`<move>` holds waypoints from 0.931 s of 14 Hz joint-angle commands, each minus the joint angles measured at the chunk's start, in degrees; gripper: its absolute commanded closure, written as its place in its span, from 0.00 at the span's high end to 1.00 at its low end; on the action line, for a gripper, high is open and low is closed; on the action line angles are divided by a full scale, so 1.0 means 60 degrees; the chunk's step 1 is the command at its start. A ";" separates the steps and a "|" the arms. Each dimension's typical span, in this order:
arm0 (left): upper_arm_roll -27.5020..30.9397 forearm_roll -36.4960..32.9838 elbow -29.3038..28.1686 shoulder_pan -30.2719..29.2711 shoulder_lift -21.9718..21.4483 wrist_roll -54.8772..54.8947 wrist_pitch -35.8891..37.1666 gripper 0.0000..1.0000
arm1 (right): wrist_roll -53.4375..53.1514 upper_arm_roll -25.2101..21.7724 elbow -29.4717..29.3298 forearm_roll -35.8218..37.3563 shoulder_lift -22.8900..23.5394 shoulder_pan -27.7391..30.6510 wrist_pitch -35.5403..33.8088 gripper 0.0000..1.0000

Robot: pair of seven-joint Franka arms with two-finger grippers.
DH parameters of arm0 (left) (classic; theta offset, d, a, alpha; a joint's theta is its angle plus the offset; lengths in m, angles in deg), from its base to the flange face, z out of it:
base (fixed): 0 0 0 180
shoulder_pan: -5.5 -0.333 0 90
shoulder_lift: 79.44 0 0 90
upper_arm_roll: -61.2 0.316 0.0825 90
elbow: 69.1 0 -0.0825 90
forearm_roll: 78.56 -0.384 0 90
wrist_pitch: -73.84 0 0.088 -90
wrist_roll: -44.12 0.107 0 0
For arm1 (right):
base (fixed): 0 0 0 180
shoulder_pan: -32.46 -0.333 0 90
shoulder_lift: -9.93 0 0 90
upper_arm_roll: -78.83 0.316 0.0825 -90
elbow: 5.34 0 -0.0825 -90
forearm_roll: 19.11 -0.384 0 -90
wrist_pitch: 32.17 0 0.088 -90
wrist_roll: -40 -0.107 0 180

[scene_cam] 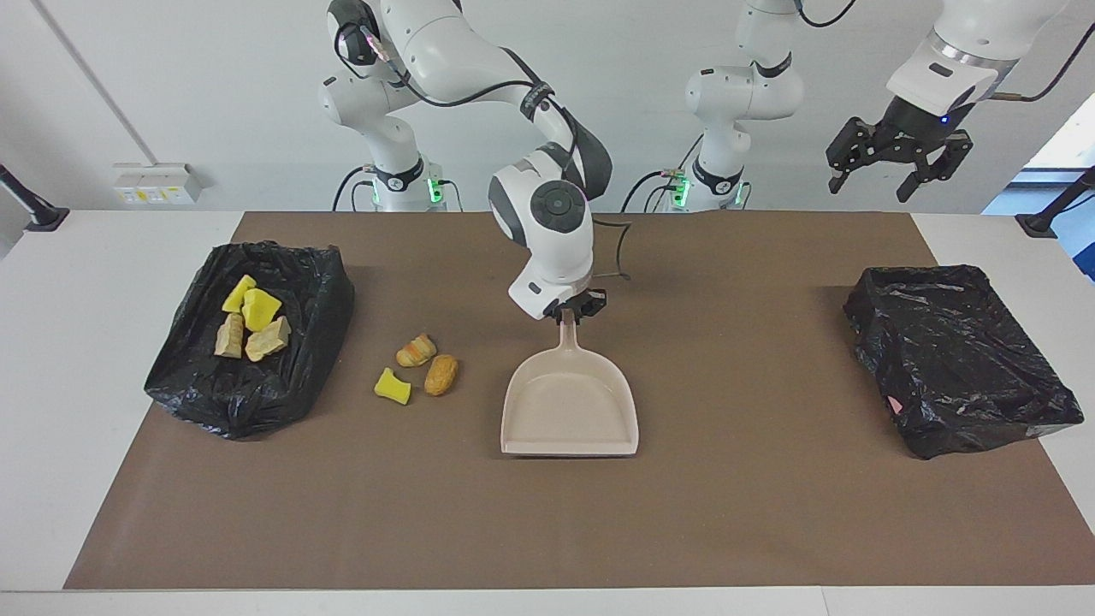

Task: Sweep and dump trash in bin
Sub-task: 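Set the dustpan down mid-mat and release it with the right gripper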

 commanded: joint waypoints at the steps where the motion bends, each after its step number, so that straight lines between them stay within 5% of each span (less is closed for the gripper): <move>1: -0.0051 -0.0137 0.0105 -0.0078 -0.0028 0.0049 0.0183 1.00 | -0.0170 -0.0039 -0.0215 -0.0374 0.0043 -0.0036 0.0152 0.00; 8: -0.0051 -0.0137 0.0106 -0.0078 -0.0028 0.0049 0.0183 1.00 | 0.0241 -0.0039 0.0327 -0.0374 0.0043 -0.0154 0.0606 0.00; 9: -0.0051 -0.0137 0.0120 -0.0078 -0.0028 0.0049 0.0183 1.00 | 0.0255 -0.0024 0.0313 -0.0360 0.0043 -0.0154 0.0577 0.37; 10: -0.0051 -0.0137 0.0120 -0.0078 -0.0028 0.0049 0.0183 1.00 | 0.0284 -0.0024 0.0284 -0.0215 0.0043 -0.0154 0.0490 0.99; 13: -0.0051 -0.0137 0.0120 -0.0078 -0.0028 0.0049 0.0183 1.00 | 0.0256 -0.0039 0.0225 -0.0228 -0.0234 -0.0183 0.0111 1.00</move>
